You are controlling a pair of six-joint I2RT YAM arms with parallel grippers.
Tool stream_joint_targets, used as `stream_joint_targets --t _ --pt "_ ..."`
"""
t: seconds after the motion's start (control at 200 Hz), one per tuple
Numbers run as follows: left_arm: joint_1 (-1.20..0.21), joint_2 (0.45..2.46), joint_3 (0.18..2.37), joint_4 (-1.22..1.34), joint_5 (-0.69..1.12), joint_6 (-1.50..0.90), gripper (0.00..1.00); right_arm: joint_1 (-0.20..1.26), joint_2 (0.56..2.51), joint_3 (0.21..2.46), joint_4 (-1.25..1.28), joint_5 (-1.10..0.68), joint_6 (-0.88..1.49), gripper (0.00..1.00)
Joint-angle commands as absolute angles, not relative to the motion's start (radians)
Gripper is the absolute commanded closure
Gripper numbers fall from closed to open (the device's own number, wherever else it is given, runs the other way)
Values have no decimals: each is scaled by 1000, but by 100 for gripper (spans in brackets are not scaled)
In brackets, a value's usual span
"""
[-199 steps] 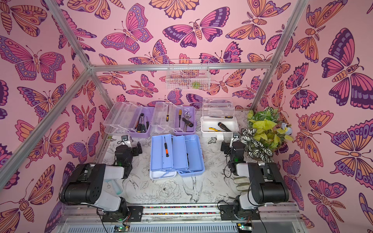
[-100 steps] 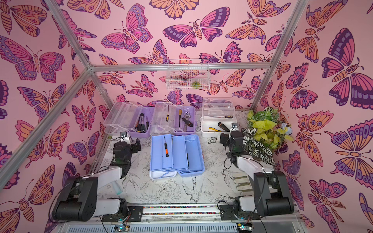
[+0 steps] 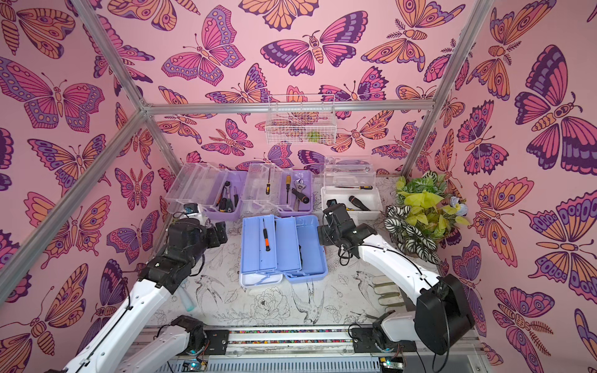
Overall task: Close toolboxes
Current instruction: Close the toolbox lid.
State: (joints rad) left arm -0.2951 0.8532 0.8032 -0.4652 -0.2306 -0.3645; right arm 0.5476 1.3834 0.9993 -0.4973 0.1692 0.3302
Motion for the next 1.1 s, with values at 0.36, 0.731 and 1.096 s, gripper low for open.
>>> stream_joint_targets --t 0.36,0.731,1.096 --pt "-299 813 657 -670 38 -581 31 557 1469 963 -505 -5 484 49" --pt "-299 790 494 -555 93 -682 47 557 1503 948 -479 -7 504 70" --pt "-299 837 396 -362 223 -725 49 557 1492 906 -470 3 521 81"
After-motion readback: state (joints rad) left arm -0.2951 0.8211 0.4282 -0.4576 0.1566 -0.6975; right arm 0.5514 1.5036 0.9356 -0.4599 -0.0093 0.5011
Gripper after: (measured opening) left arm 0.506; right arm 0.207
